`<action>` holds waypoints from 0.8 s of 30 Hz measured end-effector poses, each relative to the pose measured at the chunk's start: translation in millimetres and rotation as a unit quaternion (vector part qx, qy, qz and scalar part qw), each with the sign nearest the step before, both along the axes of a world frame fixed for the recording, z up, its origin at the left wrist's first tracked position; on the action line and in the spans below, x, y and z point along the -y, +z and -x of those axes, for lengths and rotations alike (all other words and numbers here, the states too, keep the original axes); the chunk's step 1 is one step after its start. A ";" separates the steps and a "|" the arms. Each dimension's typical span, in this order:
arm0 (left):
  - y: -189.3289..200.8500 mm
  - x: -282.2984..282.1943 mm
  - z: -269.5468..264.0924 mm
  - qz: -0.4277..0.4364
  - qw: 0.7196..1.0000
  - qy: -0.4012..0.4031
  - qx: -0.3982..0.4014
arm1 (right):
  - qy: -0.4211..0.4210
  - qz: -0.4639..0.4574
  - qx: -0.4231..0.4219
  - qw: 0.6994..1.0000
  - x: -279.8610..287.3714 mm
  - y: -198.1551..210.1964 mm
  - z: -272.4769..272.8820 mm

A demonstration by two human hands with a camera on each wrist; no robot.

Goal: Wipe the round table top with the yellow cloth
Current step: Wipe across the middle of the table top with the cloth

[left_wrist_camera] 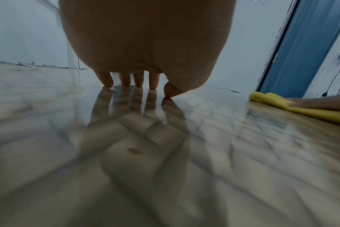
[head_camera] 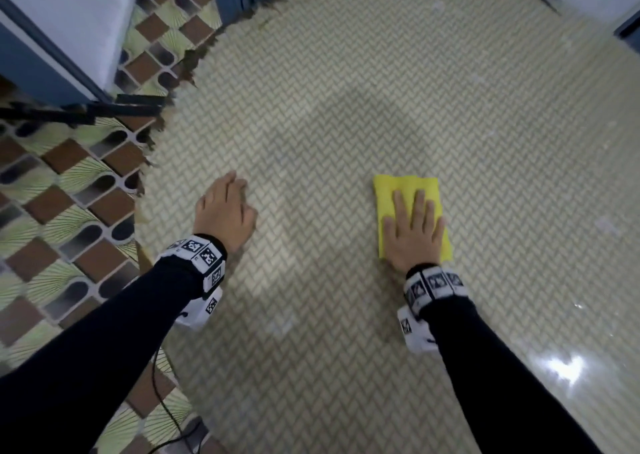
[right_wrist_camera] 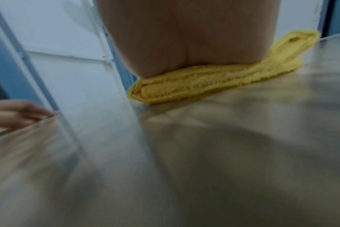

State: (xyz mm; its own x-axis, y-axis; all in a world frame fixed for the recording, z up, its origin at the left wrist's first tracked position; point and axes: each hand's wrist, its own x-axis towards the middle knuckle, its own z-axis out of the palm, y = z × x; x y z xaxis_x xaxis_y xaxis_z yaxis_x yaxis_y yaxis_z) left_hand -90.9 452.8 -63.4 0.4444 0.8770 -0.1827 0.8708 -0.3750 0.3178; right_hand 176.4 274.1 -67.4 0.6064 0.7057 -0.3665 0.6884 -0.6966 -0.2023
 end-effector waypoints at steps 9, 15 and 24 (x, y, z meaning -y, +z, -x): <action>-4.6 2.7 1.0 -0.015 1.000 0.001 0.014 | 0.250 -0.010 -0.009 0.968 -56.9 -3.3 103.4; -5.1 0.6 2.0 -0.008 1.000 -0.002 0.016 | 0.190 0.002 -0.012 0.982 -0.3 -3.2 36.8; -0.6 9.8 22.0 0.006 0.999 0.027 0.029 | 0.159 0.011 0.006 0.987 -80.4 -5.8 63.5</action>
State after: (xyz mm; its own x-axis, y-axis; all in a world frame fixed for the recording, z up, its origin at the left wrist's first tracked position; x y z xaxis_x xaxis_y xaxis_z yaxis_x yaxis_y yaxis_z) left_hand -112.9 443.0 -64.0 0.4072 0.8977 -0.1684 0.8697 -0.3248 0.3716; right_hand 113.0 354.5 -73.3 0.3605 0.8527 -0.3781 0.8748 -0.4498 -0.1802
